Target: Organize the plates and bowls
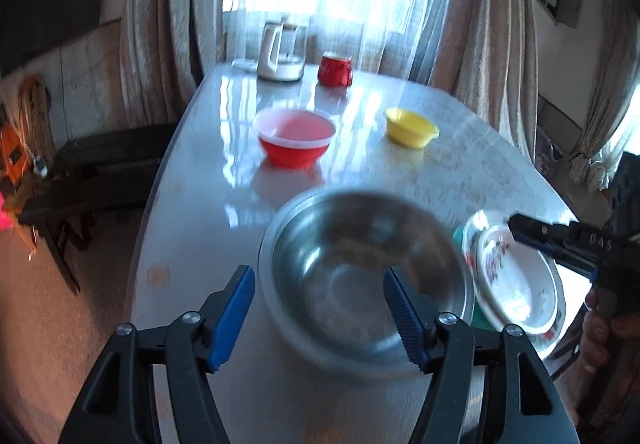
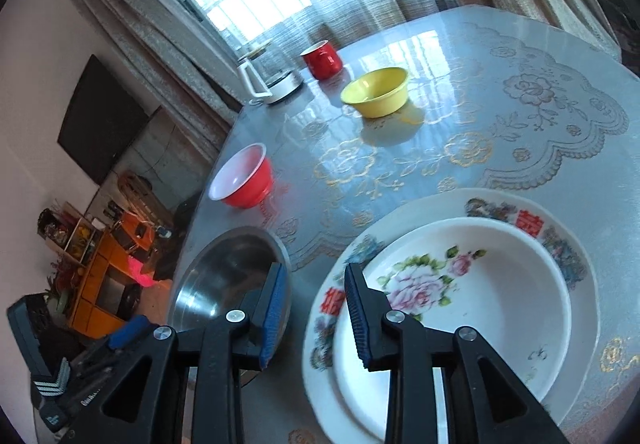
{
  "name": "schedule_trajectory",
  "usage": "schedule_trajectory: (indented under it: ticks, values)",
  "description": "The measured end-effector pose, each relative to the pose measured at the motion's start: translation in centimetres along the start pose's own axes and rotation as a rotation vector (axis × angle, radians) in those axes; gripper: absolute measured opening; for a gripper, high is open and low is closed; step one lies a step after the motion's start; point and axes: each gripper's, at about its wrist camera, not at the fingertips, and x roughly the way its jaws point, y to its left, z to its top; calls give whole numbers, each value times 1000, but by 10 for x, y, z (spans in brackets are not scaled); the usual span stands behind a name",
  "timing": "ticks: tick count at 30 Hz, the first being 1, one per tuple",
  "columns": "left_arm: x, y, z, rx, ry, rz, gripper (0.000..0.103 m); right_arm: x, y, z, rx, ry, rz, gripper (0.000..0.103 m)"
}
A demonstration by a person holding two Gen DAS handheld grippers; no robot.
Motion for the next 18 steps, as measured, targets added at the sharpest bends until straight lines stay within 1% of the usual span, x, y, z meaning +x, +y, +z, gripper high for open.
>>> schedule_trajectory:
  ticks: [2,4,8,11,13,16,18]
  values:
    - [4,-7,12,23,-10,-18,69,-3,-6,4,12,-12,-15,31]
    - [8,-13,24,45,-29,-33,74,-6,-14,10,22,-23,-45,32]
    - [19,-21,47,73,-62,-52,74,-8,-28,25,55,-29,-91,32]
    - [34,-23,66,73,-49,-72,74,-10,-33,37,56,-40,-131,33]
    - [43,-25,78,81,-44,-71,74,-11,-36,46,56,-49,-148,36]
    - [53,-29,93,108,-41,-65,75,-9,-41,59,66,-57,-172,37]
    - [60,-32,101,131,-35,-63,76,-5,-45,67,72,-46,-193,37]
